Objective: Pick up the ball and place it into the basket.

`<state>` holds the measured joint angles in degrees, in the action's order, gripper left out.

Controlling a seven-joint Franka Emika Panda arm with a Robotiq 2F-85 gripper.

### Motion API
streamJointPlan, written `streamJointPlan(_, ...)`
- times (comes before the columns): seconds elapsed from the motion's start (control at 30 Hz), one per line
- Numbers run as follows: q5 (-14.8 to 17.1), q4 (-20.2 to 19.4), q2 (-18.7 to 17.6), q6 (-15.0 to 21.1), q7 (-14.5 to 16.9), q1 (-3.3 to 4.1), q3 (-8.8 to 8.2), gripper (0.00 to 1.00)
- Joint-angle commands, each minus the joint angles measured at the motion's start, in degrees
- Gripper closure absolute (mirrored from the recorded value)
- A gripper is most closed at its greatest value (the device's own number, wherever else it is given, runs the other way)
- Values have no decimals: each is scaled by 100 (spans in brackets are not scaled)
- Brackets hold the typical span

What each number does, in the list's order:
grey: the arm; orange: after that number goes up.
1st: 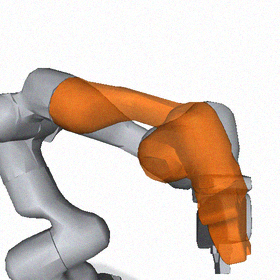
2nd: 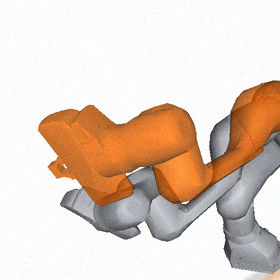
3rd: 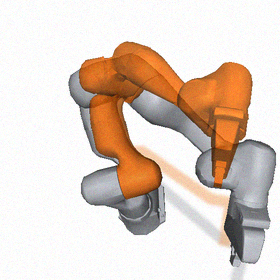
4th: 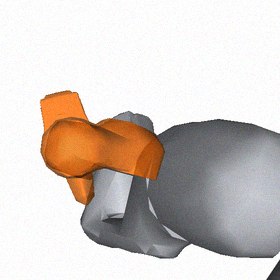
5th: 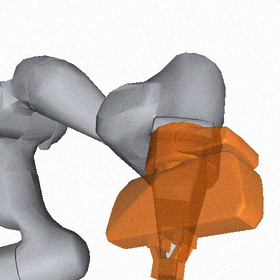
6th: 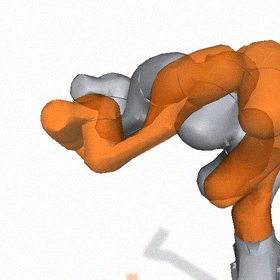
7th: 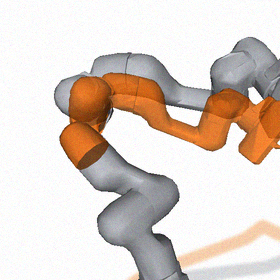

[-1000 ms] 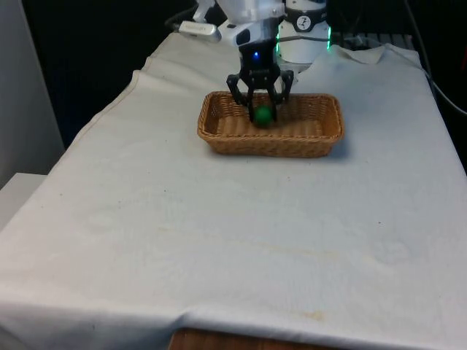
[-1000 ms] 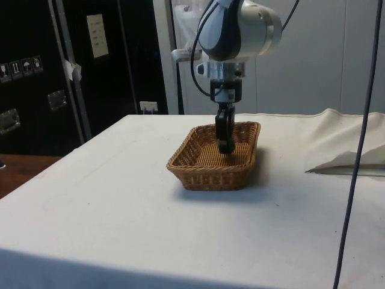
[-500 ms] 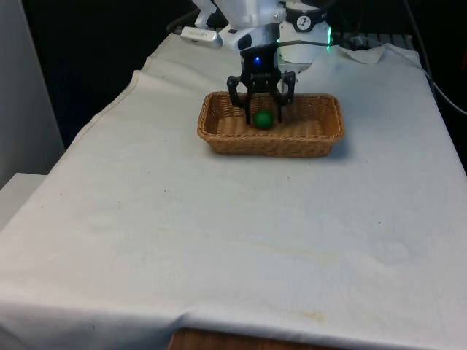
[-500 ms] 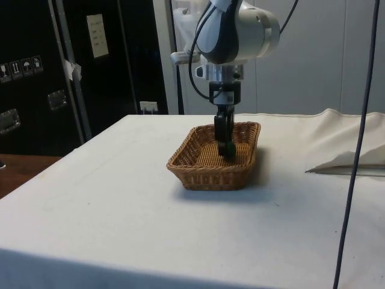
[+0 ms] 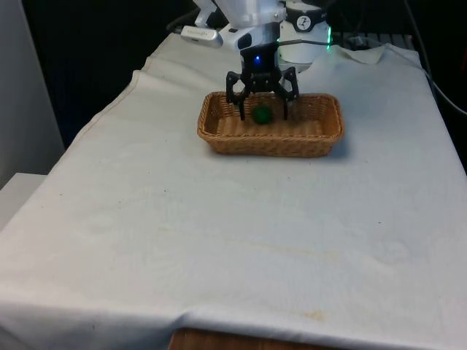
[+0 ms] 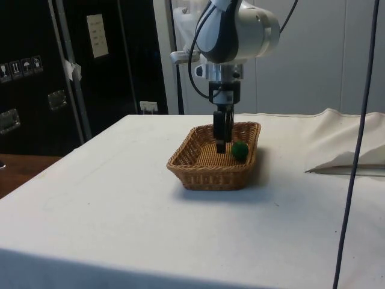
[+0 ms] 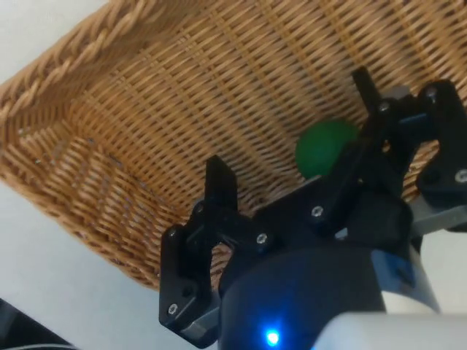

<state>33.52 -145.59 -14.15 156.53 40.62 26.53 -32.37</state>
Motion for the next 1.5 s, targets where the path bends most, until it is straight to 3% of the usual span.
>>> streamJointPlan(0.0,-97,-52,92,-6,-103,57,-57,0)
streamJointPlan(0.17,-235,-178,361,-11,-223,80,-92,0)
streamJointPlan(0.2,-34,-149,338,-11,-52,11,0,0)
streamJointPlan(0.23,-252,-195,407,-11,-241,80,-92,0)
streamJointPlan(0.47,-561,-321,785,-40,-544,52,-63,0)
streamJointPlan(0.5,-378,-332,796,-17,-384,11,0,0)
streamJointPlan(0.53,-602,-338,825,-40,-590,46,-63,0)
streamJointPlan(0.8,-1054,-338,1152,-52,-1146,29,46,0)
streamJointPlan(0.83,-837,-367,1180,-34,-940,11,74,0)
streamJointPlan(0.87,-1100,-338,1180,-52,-1203,23,57,0)
streamJointPlan(1.1,-1507,-298,1398,-74,-1696,6,183,0)
streamJointPlan(1.13,-1324,-350,1461,-40,-1518,11,195,0)
streamJointPlan(1.17,-1564,-286,1421,-74,-1759,6,201,0)
streamJointPlan(1.37,-1937,-166,1490,-115,-2172,6,327,0)
streamJointPlan(1.4,-1811,-212,1593,-120,-2045,11,327,0)
streamJointPlan(1.47,-2034,-120,1490,-120,-2275,6,361,0)
